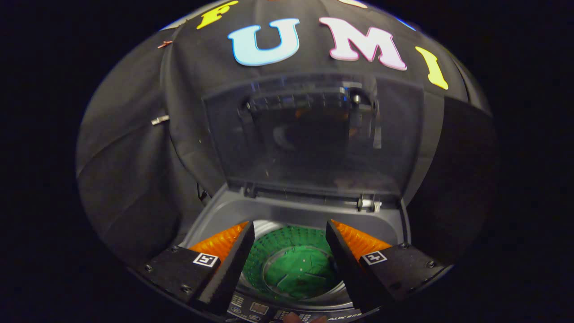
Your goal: Put the clothes into the washing machine and then close the washing machine lid.
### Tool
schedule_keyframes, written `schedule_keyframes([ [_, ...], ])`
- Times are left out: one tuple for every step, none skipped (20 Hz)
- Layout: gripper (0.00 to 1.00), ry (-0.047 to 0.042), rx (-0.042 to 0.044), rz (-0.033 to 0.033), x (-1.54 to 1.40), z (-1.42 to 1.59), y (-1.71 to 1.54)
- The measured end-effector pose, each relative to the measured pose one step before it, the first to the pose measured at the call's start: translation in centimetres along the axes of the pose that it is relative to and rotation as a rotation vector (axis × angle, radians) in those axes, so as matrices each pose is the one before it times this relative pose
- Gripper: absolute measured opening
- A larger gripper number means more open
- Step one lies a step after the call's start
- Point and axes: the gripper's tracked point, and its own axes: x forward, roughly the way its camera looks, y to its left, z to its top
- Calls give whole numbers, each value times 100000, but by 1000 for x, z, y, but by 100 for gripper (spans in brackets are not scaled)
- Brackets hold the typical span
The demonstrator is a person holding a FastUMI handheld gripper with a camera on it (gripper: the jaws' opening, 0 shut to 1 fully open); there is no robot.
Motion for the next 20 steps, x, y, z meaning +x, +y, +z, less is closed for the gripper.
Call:
schedule_keyframes([
  [100,-4420,-1132,991,-1139,1479,603],
  [100,-4230,-1738,653,-1075,1683,561],
  [100,-4198,-1521,606,-1063,1611,459],
  [100,-4253,-1197,1443,-839,1853,795],
  [100,-3395,-1355,1302,-771,1873,683],
  [100,-3330,-1518,1011,-609,1723,411],
  [99,-2858,-194,285,-510,1482,181],
  [99,-2684,673,317,-247,1741,350],
  [99,-1525,1100,135,-228,1111,161],
  [99,-1151,929,-195,-39,1031,126],
  [99,-2513,1168,-205,205,972,-29],
  [99,-2212,287,-293,6,1749,-66],
  [99,-2668,-22,-679,-97,2264,-294],
  [99,-880,-7,-539,114,1555,-378],
  [99,-1033,876,-508,184,1370,-260],
  [99,-261,540,-755,465,1325,-279],
  [99,983,-183,-1344,562,778,-243],
  [99,1105,-886,-803,416,473,-197],
  [99,1031,-861,-424,683,661,-118],
  [99,-1397,-772,-1303,744,742,-298],
])
